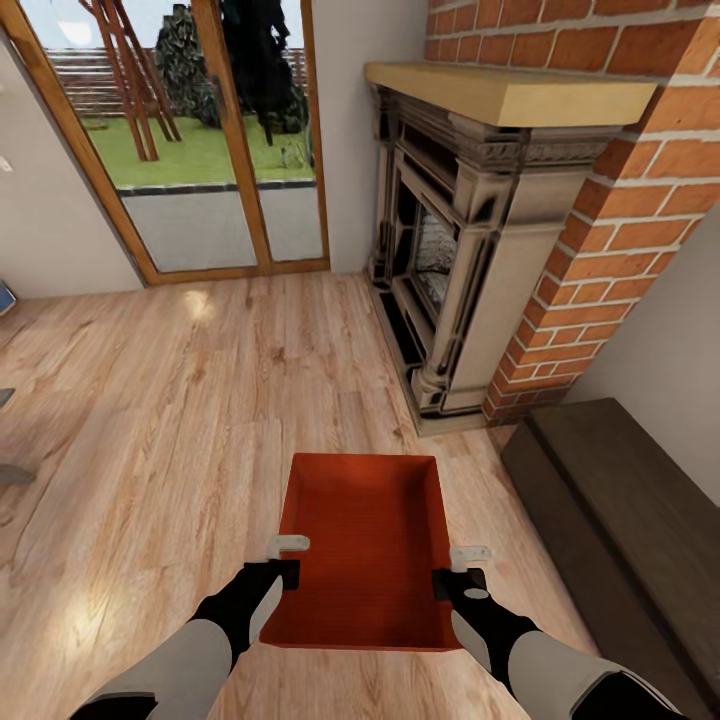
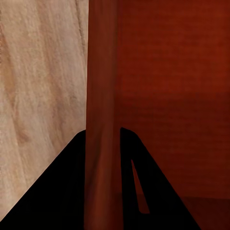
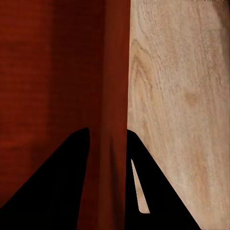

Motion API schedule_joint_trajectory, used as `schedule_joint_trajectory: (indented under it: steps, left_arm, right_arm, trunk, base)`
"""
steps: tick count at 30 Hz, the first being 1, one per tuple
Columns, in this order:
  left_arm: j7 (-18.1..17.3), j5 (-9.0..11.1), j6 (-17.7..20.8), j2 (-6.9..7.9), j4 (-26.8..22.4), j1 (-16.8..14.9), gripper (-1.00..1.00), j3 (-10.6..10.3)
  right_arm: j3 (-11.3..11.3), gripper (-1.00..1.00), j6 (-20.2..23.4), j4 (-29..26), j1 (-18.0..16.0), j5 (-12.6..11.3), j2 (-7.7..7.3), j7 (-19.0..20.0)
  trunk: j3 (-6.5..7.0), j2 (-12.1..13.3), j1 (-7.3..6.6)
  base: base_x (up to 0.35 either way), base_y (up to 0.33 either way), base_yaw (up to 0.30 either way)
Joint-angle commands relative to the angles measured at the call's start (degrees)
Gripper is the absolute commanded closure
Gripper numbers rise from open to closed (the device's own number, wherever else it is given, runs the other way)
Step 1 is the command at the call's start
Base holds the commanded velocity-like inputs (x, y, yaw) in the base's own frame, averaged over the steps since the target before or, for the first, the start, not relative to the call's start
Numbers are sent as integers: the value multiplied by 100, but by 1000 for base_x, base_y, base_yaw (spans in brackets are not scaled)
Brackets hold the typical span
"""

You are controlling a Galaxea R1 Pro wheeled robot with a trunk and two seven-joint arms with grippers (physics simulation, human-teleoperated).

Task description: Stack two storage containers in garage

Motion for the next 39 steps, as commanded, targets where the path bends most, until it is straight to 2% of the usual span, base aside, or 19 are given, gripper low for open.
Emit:
schedule_joint_trajectory:
  steps: [1,39]
  left_arm:
    - [15,-18,36,-4,7,2,100,40]
    - [15,-19,35,-4,7,2,100,41]
  right_arm:
    - [63,100,-59,-24,-6,16,2,48]
    - [71,100,-107,-52,-6,23,5,37]
  trunk:
    - [14,38,-22]
    - [696,1562,-857]
  base:
    - [0,0,0]
    - [0,0,0]
